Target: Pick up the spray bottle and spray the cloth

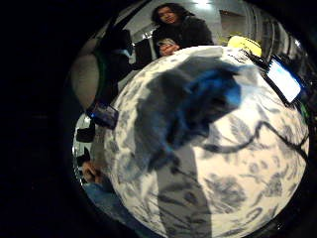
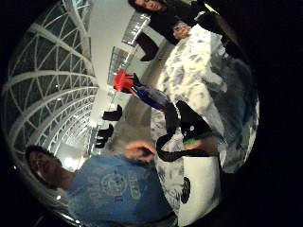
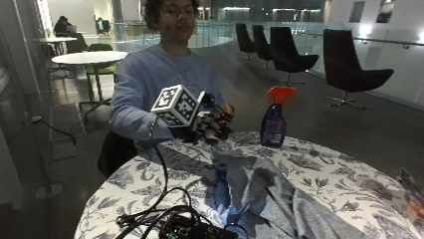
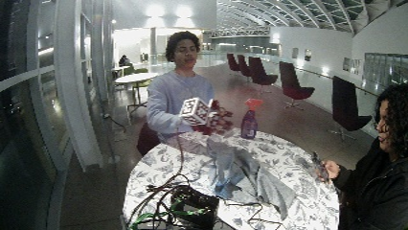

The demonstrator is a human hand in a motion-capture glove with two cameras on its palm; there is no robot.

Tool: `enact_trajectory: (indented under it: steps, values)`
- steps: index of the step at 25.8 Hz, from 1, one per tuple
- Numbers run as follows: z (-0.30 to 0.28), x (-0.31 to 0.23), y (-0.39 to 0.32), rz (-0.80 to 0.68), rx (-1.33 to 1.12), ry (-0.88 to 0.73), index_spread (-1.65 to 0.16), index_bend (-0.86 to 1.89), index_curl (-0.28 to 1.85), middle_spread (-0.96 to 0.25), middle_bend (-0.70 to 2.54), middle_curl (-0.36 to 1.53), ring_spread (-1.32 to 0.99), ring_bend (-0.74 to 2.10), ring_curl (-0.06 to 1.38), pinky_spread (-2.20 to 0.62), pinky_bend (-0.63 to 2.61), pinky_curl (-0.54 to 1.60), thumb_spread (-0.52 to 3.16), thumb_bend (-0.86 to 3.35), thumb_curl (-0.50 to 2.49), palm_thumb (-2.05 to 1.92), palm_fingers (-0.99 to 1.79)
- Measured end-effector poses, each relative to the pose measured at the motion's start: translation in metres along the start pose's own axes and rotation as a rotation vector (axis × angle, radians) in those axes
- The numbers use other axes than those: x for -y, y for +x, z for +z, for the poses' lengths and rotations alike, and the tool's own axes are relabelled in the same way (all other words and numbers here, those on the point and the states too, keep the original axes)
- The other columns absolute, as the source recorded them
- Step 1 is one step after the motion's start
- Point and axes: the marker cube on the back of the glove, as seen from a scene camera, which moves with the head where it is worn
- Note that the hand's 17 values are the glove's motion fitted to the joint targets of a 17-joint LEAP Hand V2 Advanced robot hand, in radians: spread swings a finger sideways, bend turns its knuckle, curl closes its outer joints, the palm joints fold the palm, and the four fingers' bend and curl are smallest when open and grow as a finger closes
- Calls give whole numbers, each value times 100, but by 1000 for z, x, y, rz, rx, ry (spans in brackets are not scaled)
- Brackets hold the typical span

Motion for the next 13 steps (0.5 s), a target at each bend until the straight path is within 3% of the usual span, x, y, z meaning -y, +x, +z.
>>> enact_trajectory:
  steps: [6, 13]
  values:
    - [-49, -57, 71, 107, -276, -21, -33, 11, 23, -5, 37, 46, 1, 41, 36, 19, 23, 34, 106, -2, 47, 77, 72]
    - [-87, -83, 106, 163, -320, 46, -33, 10, 23, -6, 40, 46, 0, 44, 37, 19, 19, 33, 108, -2, 46, 77, 79]
